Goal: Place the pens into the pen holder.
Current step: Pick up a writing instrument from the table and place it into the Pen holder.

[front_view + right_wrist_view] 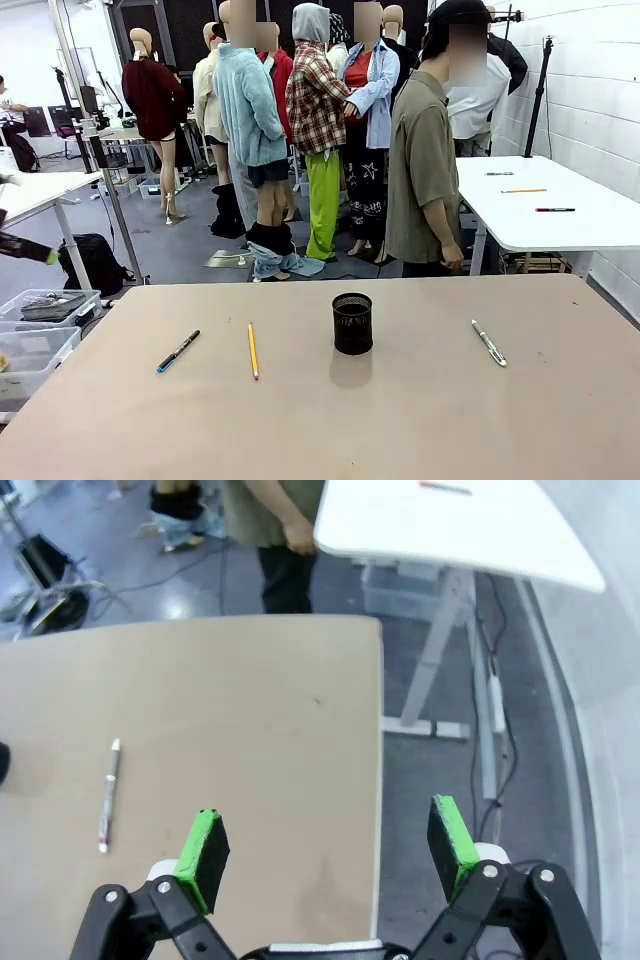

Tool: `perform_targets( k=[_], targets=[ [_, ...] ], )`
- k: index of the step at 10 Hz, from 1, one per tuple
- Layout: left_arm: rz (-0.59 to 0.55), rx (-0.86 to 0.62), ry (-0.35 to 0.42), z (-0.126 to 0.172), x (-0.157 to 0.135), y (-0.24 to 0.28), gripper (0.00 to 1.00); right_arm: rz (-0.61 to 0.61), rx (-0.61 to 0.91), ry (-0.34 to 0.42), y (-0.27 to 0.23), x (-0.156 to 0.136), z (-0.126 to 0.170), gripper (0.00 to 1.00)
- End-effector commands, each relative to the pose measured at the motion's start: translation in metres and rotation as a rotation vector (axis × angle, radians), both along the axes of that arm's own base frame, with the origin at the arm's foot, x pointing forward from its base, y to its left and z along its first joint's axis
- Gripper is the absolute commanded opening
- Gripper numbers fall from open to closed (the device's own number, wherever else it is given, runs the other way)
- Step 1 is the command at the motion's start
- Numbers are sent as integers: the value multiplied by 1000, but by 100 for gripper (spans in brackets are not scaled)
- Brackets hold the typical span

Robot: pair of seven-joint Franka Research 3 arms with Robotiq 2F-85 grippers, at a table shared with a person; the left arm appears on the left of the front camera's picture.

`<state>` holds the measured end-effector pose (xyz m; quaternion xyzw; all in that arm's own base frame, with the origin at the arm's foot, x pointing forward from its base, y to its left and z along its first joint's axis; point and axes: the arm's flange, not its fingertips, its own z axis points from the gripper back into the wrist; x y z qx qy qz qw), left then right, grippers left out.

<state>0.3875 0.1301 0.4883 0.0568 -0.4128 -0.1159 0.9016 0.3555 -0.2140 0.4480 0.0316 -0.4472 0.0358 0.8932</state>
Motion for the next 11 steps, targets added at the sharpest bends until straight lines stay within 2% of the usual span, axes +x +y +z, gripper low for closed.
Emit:
perform_targets(
  k=[1, 2, 3, 4, 5, 6, 8, 10, 11],
  targets=[
    [23, -19, -2, -119, -180, -37, 100, -36, 44, 29, 65, -118, -85, 100],
    [0, 0, 0, 0, 0, 0, 100, 0, 0, 0, 0, 0, 0, 100],
    [0, 0, 0, 0, 0, 0, 100, 0, 0, 0, 0, 0, 0, 100],
    [0, 0, 0, 0, 0, 0, 100, -31, 31, 12, -21, -11, -16, 100],
    [0, 0, 0, 0, 0, 0, 100, 24, -36, 10, -5, -3, 4, 100],
    [0, 0, 0, 0, 0, 0, 100, 136, -116, -8, 30, 21, 33, 100],
    [0, 0, 0, 0, 0, 0, 100, 306, -304, 59, 106, 64, 62, 100],
    [0, 0, 0, 0, 0, 0, 100, 406, -435, 152, 170, 92, 68, 100],
    [0, 0, 0, 0, 0, 0, 100, 462, -487, 225, 199, 99, 61, 100]
  ],
)
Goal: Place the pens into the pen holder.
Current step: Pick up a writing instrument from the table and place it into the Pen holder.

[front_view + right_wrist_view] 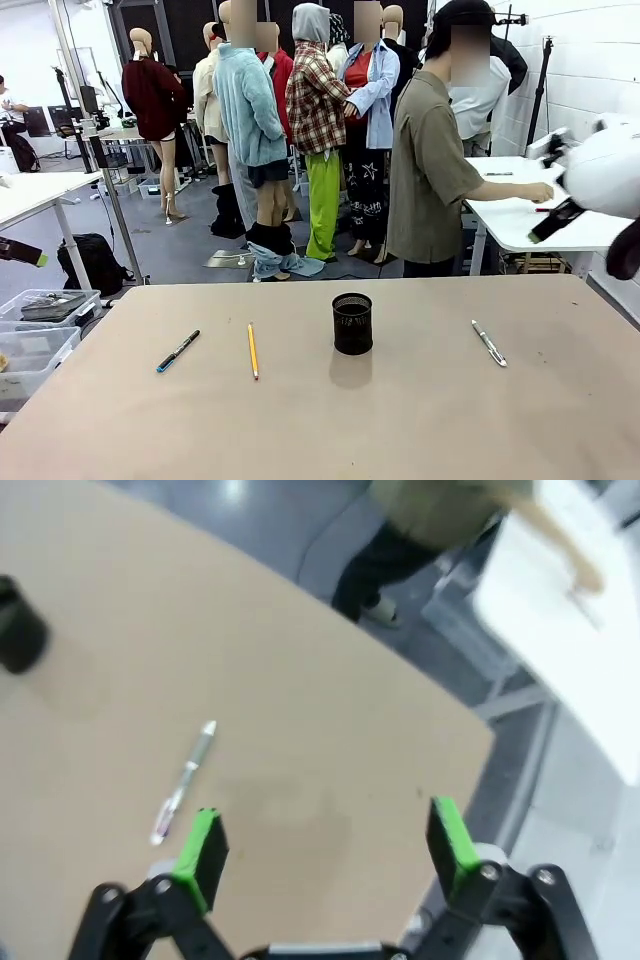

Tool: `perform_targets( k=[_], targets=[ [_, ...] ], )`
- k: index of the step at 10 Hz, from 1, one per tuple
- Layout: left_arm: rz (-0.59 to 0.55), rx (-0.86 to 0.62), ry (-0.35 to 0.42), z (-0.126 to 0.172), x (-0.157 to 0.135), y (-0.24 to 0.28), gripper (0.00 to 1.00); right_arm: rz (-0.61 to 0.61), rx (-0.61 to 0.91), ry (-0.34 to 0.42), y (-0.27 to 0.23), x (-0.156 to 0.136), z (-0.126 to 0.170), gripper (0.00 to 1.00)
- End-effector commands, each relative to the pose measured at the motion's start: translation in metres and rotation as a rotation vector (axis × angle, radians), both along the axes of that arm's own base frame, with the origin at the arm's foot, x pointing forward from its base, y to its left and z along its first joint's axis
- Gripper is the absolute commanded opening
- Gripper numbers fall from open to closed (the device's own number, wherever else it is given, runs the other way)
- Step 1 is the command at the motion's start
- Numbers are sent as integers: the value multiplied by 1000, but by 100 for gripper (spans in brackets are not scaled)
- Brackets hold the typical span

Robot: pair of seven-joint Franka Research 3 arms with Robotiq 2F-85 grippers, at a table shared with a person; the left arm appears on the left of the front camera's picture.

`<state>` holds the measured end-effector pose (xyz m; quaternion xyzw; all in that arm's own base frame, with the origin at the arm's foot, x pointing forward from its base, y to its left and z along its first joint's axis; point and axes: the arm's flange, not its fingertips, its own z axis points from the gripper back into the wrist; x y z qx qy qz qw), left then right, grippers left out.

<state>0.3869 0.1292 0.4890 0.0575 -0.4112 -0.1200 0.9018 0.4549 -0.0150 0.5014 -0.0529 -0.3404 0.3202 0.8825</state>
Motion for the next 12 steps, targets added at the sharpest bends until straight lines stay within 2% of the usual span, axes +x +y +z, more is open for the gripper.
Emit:
perform_targets(
  k=[1, 4, 8, 10, 11, 12],
  targets=[
    [7, -5, -3, -1, 1, 1, 100, 39, -127, 103, 21, 6, 0, 100],
    [7, -5, -3, -1, 1, 1, 100, 103, -242, 214, 69, 14, -26, 100],
    [7, -5, -3, -1, 1, 1, 100, 84, -263, 357, 84, 28, -90, 100],
    [7, -5, -3, -1, 1, 1, 100, 93, -224, 397, 82, 25, -107, 100],
    [7, -5, -3, -1, 1, 1, 100, 124, -250, 362, 82, 21, -100, 100],
    [7, -5, -3, -1, 1, 1, 100, 124, -250, 362, 82, 21, -100, 100]
  ],
)
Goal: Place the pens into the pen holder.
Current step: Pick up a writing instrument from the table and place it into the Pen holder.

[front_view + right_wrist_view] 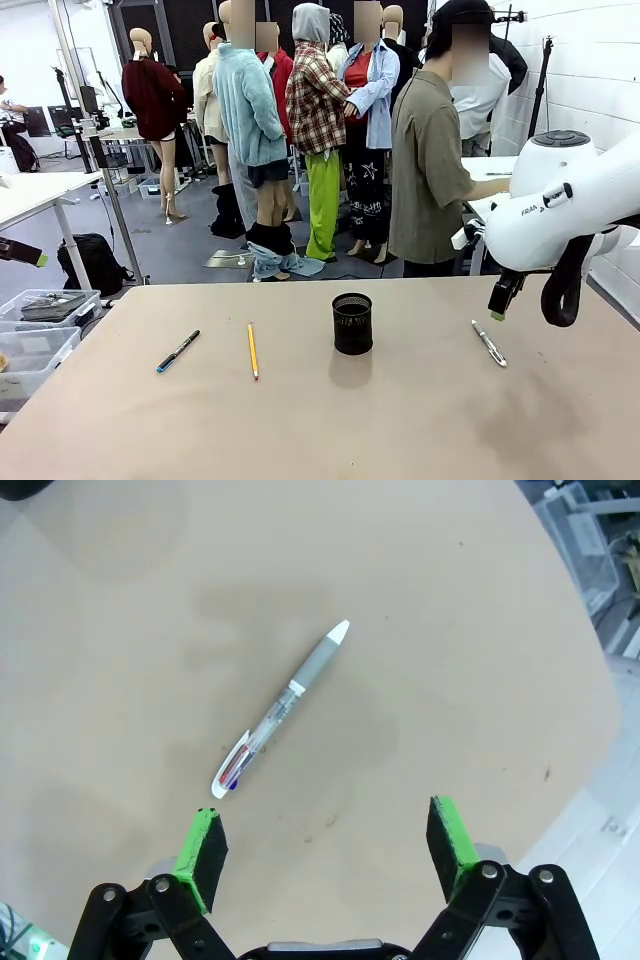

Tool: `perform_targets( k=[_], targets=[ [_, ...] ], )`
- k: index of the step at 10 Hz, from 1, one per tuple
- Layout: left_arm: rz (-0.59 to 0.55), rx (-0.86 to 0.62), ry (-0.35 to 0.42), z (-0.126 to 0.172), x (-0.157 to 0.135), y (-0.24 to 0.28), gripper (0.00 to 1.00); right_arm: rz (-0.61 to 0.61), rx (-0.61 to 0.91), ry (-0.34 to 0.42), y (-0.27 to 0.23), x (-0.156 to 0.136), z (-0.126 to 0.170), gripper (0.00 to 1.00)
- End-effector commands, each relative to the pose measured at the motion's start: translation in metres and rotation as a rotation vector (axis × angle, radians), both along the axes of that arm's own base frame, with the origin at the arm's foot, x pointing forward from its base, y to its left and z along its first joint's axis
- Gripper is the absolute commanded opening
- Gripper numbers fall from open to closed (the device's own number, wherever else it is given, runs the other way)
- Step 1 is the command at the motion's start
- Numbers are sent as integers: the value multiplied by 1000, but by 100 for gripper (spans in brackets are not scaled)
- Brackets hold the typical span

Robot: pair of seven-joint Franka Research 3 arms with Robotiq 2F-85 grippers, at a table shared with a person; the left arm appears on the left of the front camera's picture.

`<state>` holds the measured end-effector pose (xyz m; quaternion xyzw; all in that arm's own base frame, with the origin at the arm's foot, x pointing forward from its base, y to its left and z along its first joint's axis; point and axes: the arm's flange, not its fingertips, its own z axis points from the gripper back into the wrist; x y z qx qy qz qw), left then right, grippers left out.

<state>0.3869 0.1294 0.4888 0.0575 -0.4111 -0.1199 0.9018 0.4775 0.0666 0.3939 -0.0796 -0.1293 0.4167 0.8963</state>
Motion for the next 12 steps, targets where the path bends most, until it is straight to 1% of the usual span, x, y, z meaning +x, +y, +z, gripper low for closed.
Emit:
perform_targets(
  k=[1, 2, 3, 4, 6, 8, 10, 12],
  targets=[
    [6, -5, -4, -1, 1, 1, 100, -3, 0, 7, -1, 1, -4, 100],
    [6, -5, -4, -1, 1, 1, 100, -87, 1, 58, 5, 9, -9, 100],
    [6, -5, -4, -1, 1, 1, 100, -79, -16, 131, 17, 22, -22, 100],
    [6, -5, -4, -1, 1, 1, 100, -130, -25, 164, 26, 32, -30, 100],
    [6, -5, -4, -1, 1, 1, 100, -136, 15, 228, 34, 46, -40, 100],
    [6, -5, -4, -1, 1, 1, 100, -153, 4, 256, 37, 60, -59, 100],
    [6, -5, -4, -1, 1, 1, 100, -174, 43, 307, 30, 65, -77, 100],
    [6, -5, -4, -1, 1, 1, 100, -210, 75, 337, 21, 69, -92, 100]
  ],
)
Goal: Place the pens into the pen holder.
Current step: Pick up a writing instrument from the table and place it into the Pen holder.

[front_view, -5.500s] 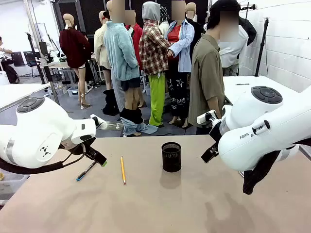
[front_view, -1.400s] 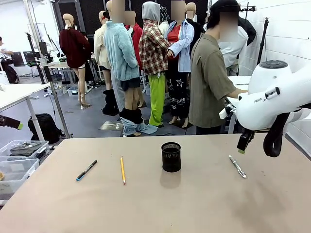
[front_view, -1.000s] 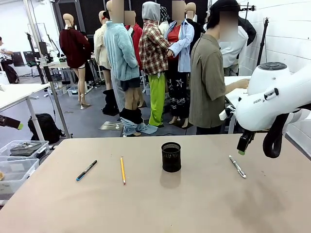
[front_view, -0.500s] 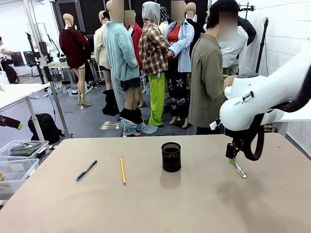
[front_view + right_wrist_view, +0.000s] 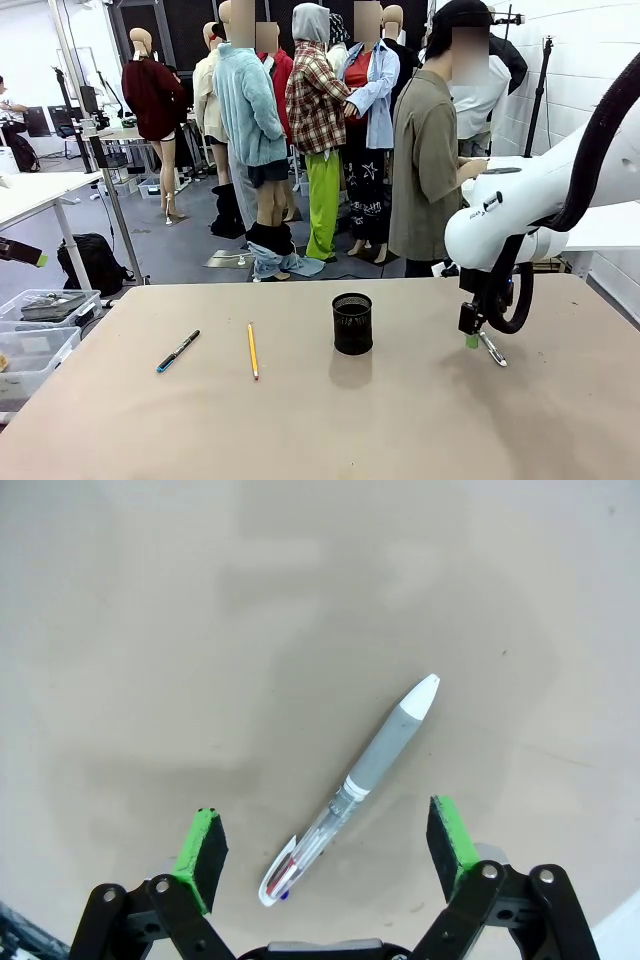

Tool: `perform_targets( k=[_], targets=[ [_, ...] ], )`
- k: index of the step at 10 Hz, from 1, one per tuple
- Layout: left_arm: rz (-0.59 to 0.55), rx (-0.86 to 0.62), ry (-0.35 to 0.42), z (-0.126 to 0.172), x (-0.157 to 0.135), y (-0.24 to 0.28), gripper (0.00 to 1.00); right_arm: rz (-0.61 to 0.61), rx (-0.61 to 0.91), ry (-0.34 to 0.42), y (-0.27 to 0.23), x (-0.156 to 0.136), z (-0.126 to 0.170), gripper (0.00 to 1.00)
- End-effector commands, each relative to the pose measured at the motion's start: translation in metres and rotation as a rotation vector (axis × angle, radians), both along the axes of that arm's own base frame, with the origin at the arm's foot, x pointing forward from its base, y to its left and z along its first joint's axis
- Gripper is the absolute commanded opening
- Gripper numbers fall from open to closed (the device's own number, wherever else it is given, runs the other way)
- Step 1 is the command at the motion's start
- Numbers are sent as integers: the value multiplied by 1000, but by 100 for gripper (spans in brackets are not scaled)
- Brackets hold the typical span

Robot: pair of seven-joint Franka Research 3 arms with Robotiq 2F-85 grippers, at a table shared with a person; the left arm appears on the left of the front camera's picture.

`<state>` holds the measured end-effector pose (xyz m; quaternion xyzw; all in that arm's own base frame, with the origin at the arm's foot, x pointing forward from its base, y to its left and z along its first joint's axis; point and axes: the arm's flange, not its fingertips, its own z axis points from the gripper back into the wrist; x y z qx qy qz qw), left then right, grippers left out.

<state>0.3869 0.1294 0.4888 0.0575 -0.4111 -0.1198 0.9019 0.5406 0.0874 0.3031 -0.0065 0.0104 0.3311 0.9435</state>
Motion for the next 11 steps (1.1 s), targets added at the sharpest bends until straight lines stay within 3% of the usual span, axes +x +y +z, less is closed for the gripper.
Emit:
perform_targets(
  k=[1, 3, 8, 11],
  targets=[
    [6, -5, -4, 0, 1, 1, 100, -21, 32, 38, -3, 4, -6, 100],
    [6, -5, -4, 0, 1, 1, 100, -13, 41, 18, -8, 2, -9, 96],
    [6, -5, -4, 0, 1, 1, 100, 3, 32, 26, -8, 2, -7, 0],
    [6, -5, -4, 0, 1, 1, 100, 40, 8, 13, -4, -1, -1, 0]
  ],
)
